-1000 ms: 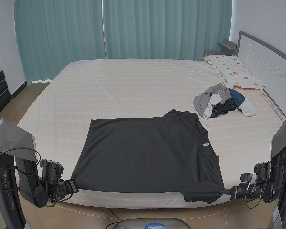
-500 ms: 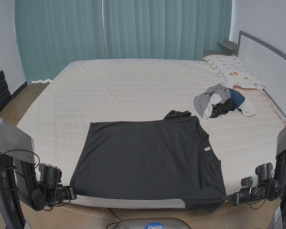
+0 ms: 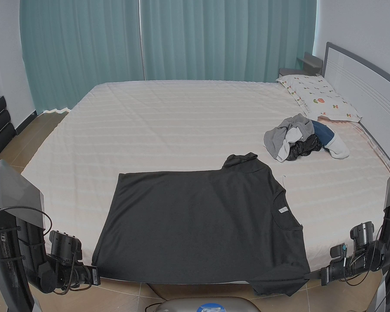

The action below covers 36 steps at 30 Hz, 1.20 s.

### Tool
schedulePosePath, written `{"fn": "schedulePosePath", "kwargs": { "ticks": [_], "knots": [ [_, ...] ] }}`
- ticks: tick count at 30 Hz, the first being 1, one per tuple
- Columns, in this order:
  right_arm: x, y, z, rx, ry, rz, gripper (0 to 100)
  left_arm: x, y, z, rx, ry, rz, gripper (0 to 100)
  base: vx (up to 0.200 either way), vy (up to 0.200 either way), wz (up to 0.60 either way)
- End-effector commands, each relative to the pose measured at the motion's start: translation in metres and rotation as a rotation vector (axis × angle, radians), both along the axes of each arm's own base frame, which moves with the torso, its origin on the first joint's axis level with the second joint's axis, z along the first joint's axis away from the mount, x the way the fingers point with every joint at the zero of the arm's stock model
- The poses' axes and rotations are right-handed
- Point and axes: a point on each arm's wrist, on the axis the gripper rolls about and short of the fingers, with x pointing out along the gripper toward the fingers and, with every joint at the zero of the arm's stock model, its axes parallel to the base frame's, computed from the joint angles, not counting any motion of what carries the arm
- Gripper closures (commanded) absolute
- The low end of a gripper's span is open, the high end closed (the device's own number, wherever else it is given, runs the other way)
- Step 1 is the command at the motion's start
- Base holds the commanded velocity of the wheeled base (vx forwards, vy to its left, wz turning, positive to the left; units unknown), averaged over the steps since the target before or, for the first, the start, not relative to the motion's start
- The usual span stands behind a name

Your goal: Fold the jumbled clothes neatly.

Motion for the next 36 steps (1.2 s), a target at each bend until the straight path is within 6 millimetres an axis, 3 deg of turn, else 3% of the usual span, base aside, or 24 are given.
{"fn": "schedulePosePath", "kwargs": {
  "ticks": [1, 4, 10, 16, 20, 28, 36],
  "knots": [
    [-0.004, 0.001, 0.008, -0.004, -0.027, 0.003, 100, -0.004, 0.002, 0.002, 0.004, 0.005, 0.002, 100, 0.0, 0.0, 0.0],
    [-0.001, 0.0, 0.01, -0.003, -0.059, 0.001, 100, 0.0, 0.004, 0.006, -0.001, -0.032, 0.016, 100, 0.0, 0.0, 0.0],
    [0.015, -0.001, 0.021, 0.035, -0.196, -0.039, 100, 0.028, 0.006, 0.038, -0.141, -0.259, 0.108, 100, 0.0, 0.0, 0.0],
    [0.037, -0.002, 0.031, 0.126, -0.264, -0.155, 100, 0.044, 0.007, 0.048, -0.218, -0.339, 0.173, 100, 0.0, 0.0, 0.0],
    [0.06, -0.001, 0.038, 0.2, -0.32, -0.214, 100, 0.068, 0.009, 0.06, -0.371, -0.439, 0.313, 100, 0.0, 0.0, 0.0],
    [0.075, -0.001, 0.048, 0.237, -0.37, -0.238, 100, 0.074, 0.018, 0.063, -0.395, -0.459, 0.348, 100, 0.0, 0.0, 0.0],
    [0.089, -0.002, 0.045, 0.236, -0.378, -0.239, 100, 0.077, 0.016, 0.057, -0.399, -0.443, 0.343, 100, 0.0, 0.0, 0.0]
  ]
}}
